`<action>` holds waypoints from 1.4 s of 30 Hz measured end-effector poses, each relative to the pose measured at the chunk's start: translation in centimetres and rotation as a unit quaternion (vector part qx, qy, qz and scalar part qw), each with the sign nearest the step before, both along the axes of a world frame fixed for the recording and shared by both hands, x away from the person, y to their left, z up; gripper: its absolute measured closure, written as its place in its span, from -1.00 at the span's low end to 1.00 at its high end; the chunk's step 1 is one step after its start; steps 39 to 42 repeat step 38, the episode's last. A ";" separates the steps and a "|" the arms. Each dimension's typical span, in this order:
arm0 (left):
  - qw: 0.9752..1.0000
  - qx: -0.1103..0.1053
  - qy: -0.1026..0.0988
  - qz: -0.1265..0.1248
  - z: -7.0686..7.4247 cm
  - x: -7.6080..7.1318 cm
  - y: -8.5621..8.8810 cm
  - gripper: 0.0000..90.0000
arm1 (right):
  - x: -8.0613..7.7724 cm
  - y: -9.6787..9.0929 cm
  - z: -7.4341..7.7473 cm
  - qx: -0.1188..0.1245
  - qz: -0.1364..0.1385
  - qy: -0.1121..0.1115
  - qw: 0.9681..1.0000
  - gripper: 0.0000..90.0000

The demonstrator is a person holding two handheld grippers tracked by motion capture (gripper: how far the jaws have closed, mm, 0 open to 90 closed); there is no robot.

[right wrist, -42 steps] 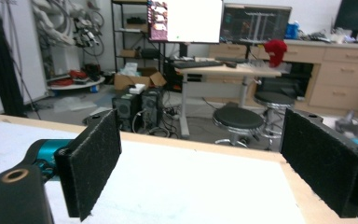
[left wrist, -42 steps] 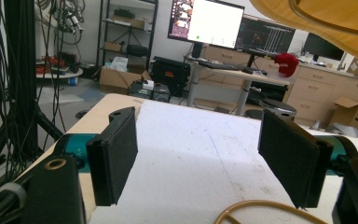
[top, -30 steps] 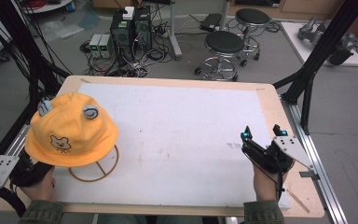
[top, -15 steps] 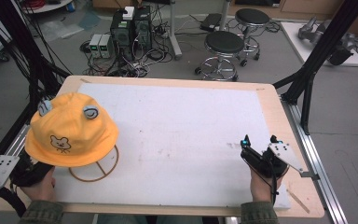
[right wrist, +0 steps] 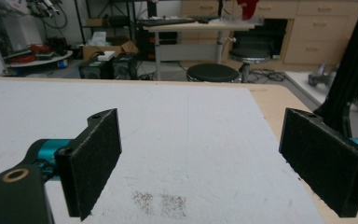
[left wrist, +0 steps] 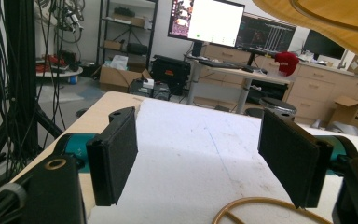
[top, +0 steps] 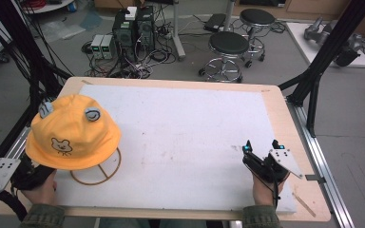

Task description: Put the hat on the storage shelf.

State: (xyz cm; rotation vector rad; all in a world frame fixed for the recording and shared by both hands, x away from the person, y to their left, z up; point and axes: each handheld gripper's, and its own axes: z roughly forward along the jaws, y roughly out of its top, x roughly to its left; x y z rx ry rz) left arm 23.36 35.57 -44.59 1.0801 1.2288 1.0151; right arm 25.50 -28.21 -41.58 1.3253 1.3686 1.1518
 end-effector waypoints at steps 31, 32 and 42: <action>1.000 -0.010 0.004 -0.003 -0.1 0.0 0.1 -0.37 | 0.0 0.4 -1.2 -0.022 0.027 -0.010 0.999 -0.74; 1.000 -0.012 0.003 -0.002 -0.1 0.0 0.1 -0.37 | 0.0 0.4 -1.2 -0.019 0.027 -0.006 0.999 -0.74; 1.000 -0.011 0.003 -0.002 -0.1 0.0 0.1 -0.37 | 0.0 0.4 -1.3 -0.019 0.029 -0.007 0.999 -0.74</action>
